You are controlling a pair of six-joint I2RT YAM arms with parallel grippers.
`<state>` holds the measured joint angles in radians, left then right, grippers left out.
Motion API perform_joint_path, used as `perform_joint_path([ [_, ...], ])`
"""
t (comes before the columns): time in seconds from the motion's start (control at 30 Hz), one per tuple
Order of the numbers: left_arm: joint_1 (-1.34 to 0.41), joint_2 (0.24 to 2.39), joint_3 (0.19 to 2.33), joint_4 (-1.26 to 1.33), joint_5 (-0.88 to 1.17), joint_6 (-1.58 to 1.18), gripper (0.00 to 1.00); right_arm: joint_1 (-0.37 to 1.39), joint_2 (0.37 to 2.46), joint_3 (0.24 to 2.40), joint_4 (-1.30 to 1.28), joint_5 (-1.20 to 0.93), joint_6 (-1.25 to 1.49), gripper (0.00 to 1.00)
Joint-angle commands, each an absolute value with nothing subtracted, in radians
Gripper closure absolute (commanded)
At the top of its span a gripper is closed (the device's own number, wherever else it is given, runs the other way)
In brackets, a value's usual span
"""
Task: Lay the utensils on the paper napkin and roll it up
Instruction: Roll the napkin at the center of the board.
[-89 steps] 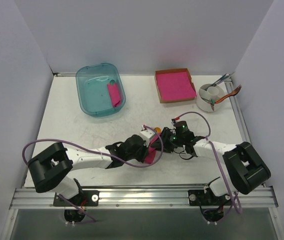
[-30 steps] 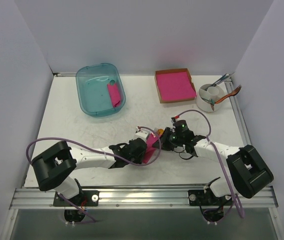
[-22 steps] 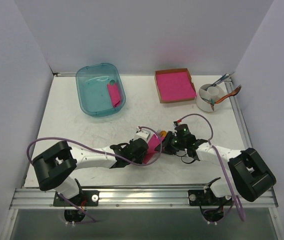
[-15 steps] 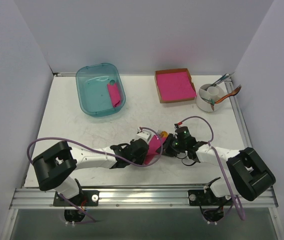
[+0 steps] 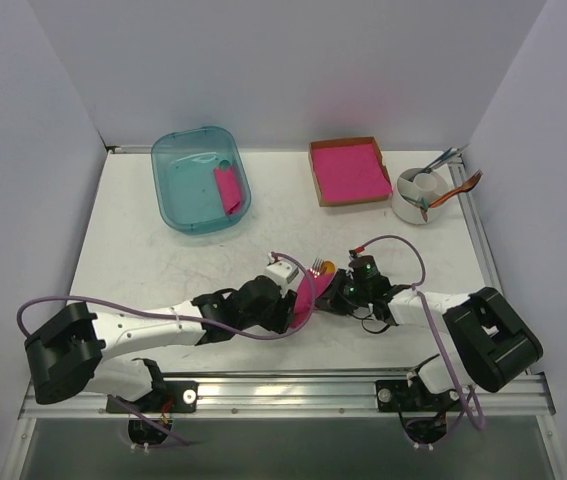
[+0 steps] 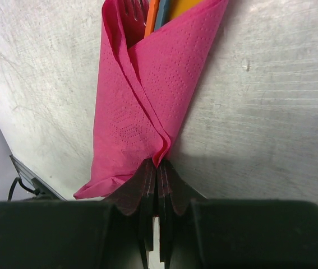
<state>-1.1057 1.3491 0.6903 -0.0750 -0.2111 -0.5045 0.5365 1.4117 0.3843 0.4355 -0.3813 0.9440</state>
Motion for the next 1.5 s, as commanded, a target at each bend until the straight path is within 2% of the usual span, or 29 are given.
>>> perform_joint_path([
  [0.0, -1.108, 1.279, 0.670, -0.015, -0.164, -0.471, 0.42, 0.529, 1.430, 0.368, 0.449, -0.341, 0.942, 1.00],
  [0.1, -1.101, 1.267, 0.657, 0.028, -0.163, -0.465, 0.49, 0.531, 1.434, 0.368, 0.453, -0.341, 0.940, 1.00],
  [0.17, -1.092, 1.287, 0.658, 0.035, -0.160, -0.472, 0.64, 0.529, 1.436, 0.368, 0.453, -0.342, 0.940, 1.00],
  [0.27, -1.062, 1.316, 0.654, 0.052, -0.135, -0.492, 0.76, 0.529, 1.431, 0.371, 0.445, -0.339, 0.937, 1.00],
  [0.4, -1.032, 1.324, 0.638, 0.095, -0.121, -0.509, 0.75, 0.529, 1.427, 0.371, 0.430, -0.331, 0.931, 1.00],
  [0.47, -1.020, 1.327, 0.635, 0.097, -0.123, -0.511, 0.68, 0.529, 1.427, 0.370, 0.422, -0.328, 0.928, 1.00],
  [0.53, -1.013, 1.330, 0.635, 0.097, -0.126, -0.511, 0.65, 0.529, 1.431, 0.371, 0.417, -0.325, 0.923, 1.00],
  [0.7, -0.988, 1.347, 0.627, 0.110, -0.126, -0.522, 0.64, 0.529, 1.443, 0.376, 0.419, -0.325, 0.919, 1.00],
  [1.1, -0.960, 1.422, 0.641, 0.139, -0.061, -0.511, 0.80, 0.529, 1.440, 0.374, 0.411, -0.322, 0.914, 1.00],
  [1.47, -1.032, 1.467, 0.603, 0.221, -0.015, -0.491, 0.85, 0.529, 1.443, 0.371, 0.414, -0.318, 0.917, 1.00],
])
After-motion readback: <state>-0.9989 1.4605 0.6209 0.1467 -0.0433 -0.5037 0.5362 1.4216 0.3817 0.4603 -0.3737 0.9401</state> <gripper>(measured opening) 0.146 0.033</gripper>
